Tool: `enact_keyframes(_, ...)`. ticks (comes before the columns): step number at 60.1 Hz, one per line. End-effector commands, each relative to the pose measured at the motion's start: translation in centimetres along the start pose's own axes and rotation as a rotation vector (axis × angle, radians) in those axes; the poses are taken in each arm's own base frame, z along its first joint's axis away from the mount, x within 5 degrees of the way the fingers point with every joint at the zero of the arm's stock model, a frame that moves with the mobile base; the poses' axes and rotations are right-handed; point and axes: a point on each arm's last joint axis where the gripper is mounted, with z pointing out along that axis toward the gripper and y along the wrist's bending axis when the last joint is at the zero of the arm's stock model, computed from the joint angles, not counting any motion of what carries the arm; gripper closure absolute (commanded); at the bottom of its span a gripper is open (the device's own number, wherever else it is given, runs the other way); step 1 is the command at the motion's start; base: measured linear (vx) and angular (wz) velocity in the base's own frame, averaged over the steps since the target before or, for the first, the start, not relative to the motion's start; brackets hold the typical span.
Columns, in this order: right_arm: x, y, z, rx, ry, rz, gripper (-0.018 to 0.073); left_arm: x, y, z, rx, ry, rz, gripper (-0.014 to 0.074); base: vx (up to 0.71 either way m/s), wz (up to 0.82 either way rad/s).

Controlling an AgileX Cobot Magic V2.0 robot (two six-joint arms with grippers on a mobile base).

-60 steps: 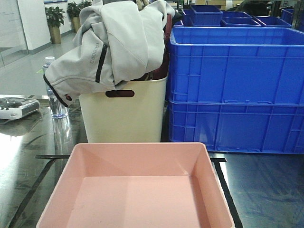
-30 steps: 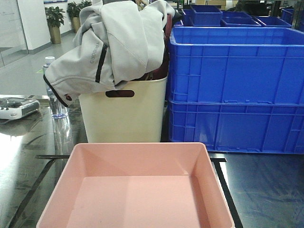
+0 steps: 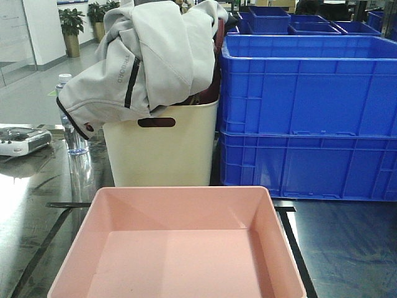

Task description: Grab pink bin and stack on right shelf

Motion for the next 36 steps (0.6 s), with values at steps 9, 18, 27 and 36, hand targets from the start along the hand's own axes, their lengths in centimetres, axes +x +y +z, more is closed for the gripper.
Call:
enact_keyframes(9,2.6,-1.5,0.0,0.302,-0.449,0.054,0.0571,-0.4,-0.1,-0.1,0.015,-0.092,-0.008,0.0603,0.0,0.0)
enact_keyframes(18,4.4,-1.5,0.3,0.366,-0.525,0.061,0.0571,-0.4,-0.1,-0.1,0.015,-0.092,-0.008,0.0603,0.0,0.0)
enact_keyframes(27,4.7,-1.5,0.5,0.361,-0.515,0.063,0.0571,-0.4,-0.1,-0.1,0.015,-0.092,-0.008,0.0603,0.0,0.0)
enact_keyframes(36,4.7,-1.5,0.1,0.373,-0.55,0.074,0.0571,-0.4,-0.1,-0.1,0.015,-0.092,-0.008,0.0603,0.0,0.0)
